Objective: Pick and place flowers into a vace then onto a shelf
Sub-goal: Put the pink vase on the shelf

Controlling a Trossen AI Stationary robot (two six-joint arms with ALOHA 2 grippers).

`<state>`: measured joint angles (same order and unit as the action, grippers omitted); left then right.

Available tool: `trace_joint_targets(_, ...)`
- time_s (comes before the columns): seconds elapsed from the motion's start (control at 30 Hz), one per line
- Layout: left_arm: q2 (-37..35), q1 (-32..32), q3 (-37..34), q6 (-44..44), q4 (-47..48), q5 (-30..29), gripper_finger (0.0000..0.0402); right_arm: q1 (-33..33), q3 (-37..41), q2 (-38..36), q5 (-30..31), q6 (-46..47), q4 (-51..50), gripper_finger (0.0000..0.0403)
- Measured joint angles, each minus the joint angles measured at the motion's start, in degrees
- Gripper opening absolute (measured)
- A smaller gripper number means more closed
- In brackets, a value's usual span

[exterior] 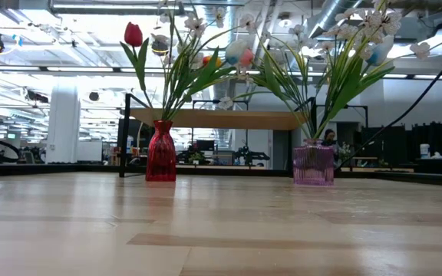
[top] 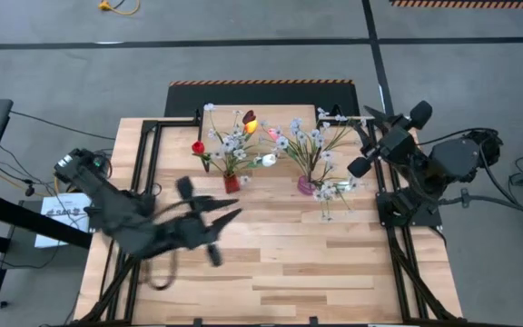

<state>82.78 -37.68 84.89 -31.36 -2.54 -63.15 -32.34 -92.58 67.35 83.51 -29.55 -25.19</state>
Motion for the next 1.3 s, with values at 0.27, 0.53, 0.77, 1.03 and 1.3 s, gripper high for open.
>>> trace_joint_targets(0.27,-12.50,-4.12,10.88,19.56,41.04,14.75,0.0080,-8.14,0.04,-3.97,-10.88,7.03,-0.56,0.0152)
trace_joint_targets(0.53,-28.34,-6.46,1.85,40.49,57.77,10.80,0.0080,-16.84,0.34,-8.72,-18.68,25.19,-15.04,0.0129)
trace_joint_targets(0.77,-40.17,-11.48,-14.02,46.35,54.55,8.76,0.0080,-29.09,5.12,-9.90,-7.71,51.81,-32.49,0.0134)
trace_joint_targets(1.03,-46.75,-14.23,-25.76,48.89,49.69,8.52,0.0080,-47.84,5.69,-9.08,-9.18,65.80,-36.56,0.0139)
trace_joint_targets(1.3,-47.43,-15.20,-30.47,49.76,47.96,6.19,0.0080,-53.94,8.04,0.58,-11.25,83.39,-39.08,0.0137)
